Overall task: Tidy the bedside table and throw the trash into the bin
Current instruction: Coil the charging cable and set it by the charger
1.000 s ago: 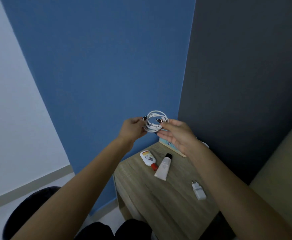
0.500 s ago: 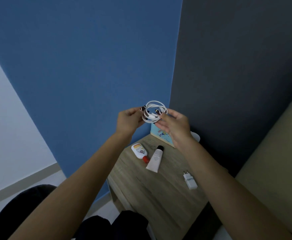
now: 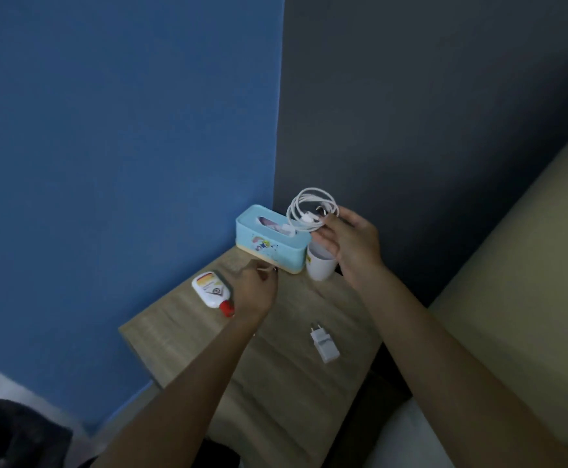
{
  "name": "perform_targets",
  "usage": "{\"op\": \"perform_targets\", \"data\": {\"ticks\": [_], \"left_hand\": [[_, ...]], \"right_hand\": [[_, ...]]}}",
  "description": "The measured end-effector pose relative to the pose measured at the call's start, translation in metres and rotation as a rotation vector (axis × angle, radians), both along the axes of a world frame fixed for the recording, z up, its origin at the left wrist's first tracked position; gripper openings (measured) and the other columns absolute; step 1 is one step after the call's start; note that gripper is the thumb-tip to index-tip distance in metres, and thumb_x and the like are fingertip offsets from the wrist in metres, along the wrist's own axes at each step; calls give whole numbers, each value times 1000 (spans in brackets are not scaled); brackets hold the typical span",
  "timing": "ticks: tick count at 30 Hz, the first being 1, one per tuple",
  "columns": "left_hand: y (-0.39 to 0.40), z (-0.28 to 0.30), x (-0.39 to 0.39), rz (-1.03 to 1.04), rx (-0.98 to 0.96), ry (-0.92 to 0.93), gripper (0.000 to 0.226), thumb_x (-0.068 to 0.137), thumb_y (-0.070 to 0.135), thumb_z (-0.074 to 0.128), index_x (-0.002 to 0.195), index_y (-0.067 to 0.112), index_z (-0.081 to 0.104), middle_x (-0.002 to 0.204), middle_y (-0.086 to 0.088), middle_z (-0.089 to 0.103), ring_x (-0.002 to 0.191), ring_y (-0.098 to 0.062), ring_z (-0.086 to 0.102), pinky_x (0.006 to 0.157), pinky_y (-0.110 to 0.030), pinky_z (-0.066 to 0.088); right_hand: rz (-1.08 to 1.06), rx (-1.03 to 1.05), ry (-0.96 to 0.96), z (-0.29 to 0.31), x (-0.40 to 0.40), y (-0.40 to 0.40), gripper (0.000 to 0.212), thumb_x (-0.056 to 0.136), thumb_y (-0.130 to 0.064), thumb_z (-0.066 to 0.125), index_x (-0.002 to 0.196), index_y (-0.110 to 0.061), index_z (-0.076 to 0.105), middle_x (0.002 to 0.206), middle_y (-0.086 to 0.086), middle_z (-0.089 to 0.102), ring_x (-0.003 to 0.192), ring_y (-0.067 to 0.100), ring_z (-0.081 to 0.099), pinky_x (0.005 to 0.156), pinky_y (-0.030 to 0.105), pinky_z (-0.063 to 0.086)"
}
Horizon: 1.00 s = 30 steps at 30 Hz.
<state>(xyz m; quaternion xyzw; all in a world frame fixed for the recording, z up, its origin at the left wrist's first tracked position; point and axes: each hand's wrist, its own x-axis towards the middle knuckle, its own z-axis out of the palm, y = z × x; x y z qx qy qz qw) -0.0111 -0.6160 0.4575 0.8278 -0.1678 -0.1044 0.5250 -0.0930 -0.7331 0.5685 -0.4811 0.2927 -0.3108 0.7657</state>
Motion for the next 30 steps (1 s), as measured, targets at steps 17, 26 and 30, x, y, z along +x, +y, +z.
{"op": "perform_targets", "data": {"ticks": [17,26,30], "left_hand": [[-69,-107,-94,-493,639,124,96,82,55,59,151,28,-2,156,-11,-15,145,-35,9,111,-44,32],[-71,-88,-34,-517,578,-220,70,85,20,64,144,21,27,148,-17,21,124,-37,45,100,-41,45],[-81,-96,-19,-604,572,-397,60,90,19,55,145,22,30,146,-16,26,124,-35,43,99,-43,45]], "right_hand": [[-440,213,184,-107,-47,-73,26,92,2,56,117,-1,62,101,18,69,81,19,68,63,24,59],[-527,167,230,-133,-38,-85,29,89,3,60,114,-12,57,108,13,63,93,27,67,60,28,55],[-571,152,388,-179,-38,-86,26,85,2,61,103,-17,59,103,12,63,91,29,65,60,33,55]]}}
